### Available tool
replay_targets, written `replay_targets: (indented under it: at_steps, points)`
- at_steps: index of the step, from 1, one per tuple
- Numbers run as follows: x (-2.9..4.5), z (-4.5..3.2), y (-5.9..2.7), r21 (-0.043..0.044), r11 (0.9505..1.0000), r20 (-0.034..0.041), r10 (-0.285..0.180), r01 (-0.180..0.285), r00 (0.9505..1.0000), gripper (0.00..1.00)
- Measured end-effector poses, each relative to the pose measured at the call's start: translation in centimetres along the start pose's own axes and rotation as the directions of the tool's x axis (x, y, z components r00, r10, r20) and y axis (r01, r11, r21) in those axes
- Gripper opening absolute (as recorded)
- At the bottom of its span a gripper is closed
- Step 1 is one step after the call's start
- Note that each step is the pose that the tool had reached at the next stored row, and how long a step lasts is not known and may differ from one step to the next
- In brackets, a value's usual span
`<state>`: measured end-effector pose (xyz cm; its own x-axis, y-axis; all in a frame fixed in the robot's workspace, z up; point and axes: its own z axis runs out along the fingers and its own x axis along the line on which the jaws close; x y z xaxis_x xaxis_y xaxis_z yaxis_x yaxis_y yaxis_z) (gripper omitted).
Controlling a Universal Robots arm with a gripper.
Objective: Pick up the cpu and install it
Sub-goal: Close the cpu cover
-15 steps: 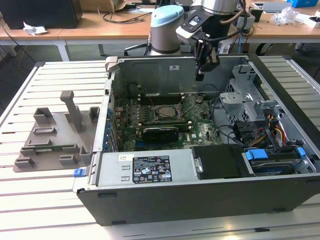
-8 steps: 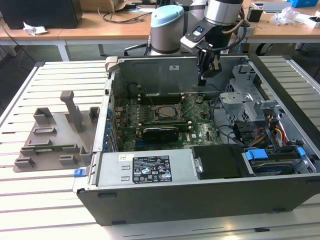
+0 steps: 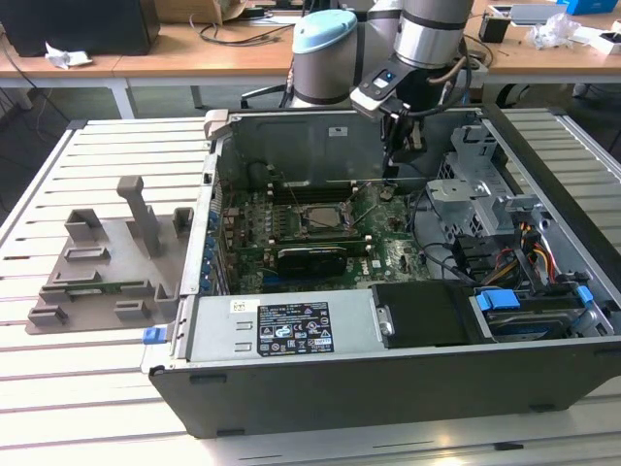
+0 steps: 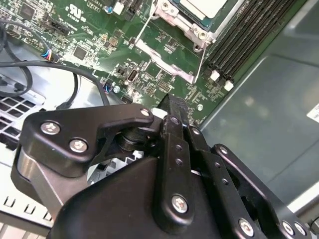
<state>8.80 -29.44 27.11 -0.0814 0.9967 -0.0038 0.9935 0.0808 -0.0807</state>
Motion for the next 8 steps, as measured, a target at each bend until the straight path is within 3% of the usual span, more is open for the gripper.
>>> replay_targets:
  at_steps: [5,8]
  points:
    - [-0.03,1.13,0.07,0.0,0.9998,0.0021,-0.021,0.021,0.9998,0.11]
    - [-0.6,1.83,0.06,0.0035,0.9994,0.0019,-0.035,0.035,0.9994,0.11]
